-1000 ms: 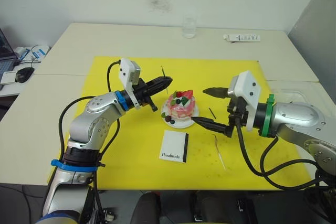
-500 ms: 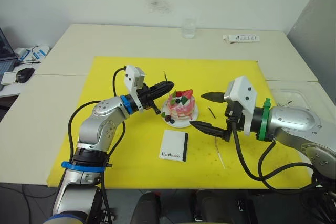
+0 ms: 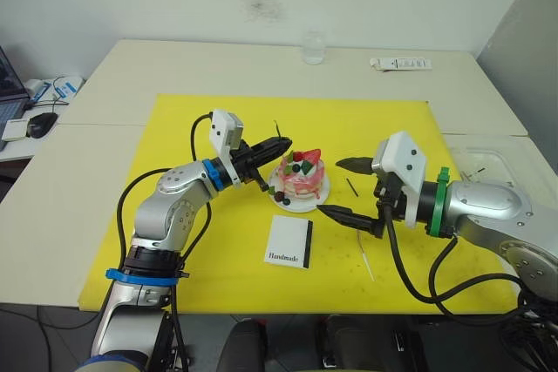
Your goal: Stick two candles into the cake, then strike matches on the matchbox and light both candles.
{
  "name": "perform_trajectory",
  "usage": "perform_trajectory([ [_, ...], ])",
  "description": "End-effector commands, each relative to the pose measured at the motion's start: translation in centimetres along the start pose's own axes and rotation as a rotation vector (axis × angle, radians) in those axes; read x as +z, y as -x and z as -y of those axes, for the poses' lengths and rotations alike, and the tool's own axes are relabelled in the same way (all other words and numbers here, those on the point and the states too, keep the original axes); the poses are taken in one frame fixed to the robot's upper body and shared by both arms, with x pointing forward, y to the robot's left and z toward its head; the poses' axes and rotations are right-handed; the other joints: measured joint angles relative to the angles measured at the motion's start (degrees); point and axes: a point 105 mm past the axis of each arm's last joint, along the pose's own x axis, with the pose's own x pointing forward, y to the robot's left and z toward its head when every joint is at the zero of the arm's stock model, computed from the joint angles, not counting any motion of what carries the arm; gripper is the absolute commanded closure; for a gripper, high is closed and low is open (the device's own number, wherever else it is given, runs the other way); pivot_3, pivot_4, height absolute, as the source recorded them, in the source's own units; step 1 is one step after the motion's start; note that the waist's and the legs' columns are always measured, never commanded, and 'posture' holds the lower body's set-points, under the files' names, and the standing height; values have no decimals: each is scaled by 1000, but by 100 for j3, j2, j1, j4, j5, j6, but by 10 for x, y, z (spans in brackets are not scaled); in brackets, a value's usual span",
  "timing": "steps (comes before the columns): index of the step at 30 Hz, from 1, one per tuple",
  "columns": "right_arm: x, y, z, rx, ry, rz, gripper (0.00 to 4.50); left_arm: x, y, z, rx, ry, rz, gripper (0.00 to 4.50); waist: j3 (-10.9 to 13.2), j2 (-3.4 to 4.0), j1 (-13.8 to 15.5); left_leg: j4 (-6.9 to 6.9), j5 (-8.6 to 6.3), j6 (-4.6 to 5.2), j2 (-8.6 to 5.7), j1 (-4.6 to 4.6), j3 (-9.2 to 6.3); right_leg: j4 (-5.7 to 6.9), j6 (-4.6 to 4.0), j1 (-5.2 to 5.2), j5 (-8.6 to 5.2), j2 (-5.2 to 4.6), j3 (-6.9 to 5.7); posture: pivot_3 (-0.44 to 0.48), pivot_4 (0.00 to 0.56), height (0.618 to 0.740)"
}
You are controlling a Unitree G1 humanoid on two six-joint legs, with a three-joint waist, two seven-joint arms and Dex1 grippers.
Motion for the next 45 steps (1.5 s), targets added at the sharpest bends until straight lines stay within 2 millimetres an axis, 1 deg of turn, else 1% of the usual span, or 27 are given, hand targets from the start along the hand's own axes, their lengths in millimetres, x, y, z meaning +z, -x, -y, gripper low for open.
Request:
perform_trajectory([
  [1,8,4,-1,-12,41,27,42,-7,1,3,-11,-26,-16,4500,0,0,0,0,0,0,0,1,0,0,0,1,0,0,1,0,150,740],
  [7,8,4,-1,-11,45,28,42,-21,4,3,4,-24,-34,4500,0,0,0,1,0,0,1,5,-1,1,0,5,0,0,-1,0,150,740],
  [13,8,4,-2,-15,49,29,42,-29,4,2,23,-9,-33,4500,-1,0,0,2,0,0,0,7,-3,2,0,9,0,0,-3,0,150,740],
  [16,8,5,-2,-17,49,29,42,-30,5,2,21,2,-32,4500,-1,0,0,2,0,0,0,7,-3,3,0,10,0,0,-2,0,150,740],
  [19,8,5,-2,-19,49,29,42,-24,4,2,10,-4,-8,4500,-2,0,0,4,0,0,-1,8,-3,4,0,10,1,0,-3,0,150,740],
  [22,7,4,-2,-20,48,29,42,-23,4,2,9,-21,-11,4500,-2,0,0,4,0,0,-1,8,-3,5,1,11,1,0,-3,0,150,740],
  [25,7,3,-1,-22,46,31,42,-24,4,-2,34,-24,-17,4500,-2,0,1,4,0,0,-1,9,-3,6,1,11,1,0,-3,0,150,740],
  [27,7,4,0,-27,46,34,0,-21,5,-1,30,-13,-9,3858,-2,0,0,5,0,0,-1,9,-4,6,1,11,1,0,-3,0,150,740],
  [30,8,4,1,-36,45,40,0,-17,6,1,17,-5,-2,3045,-2,0,-2,5,0,0,-1,8,-4,7,1,10,1,1,-3,0,150,740],
  [31,8,4,1,-38,44,41,0,-16,6,1,17,-7,-1,2665,-2,0,-3,5,0,0,-1,8,-4,7,1,10,1,1,-3,0,150,740],
  [32,8,4,2,-40,44,42,0,-15,6,0,18,-8,0,2396,-2,0,-2,5,0,0,-1,8,-4,7,1,10,1,1,-3,0,150,740],
  [39,9,4,2,-43,44,46,0,-7,10,-1,38,-16,4,82,-2,0,-3,5,0,0,-1,8,-4,7,1,10,1,1,-3,0,150,740],
  [45,10,6,4,-56,45,55,0,1,14,-3,66,-38,14,34,-2,0,-2,5,0,0,0,9,-4,8,0,10,2,1,-3,0,150,740],
])
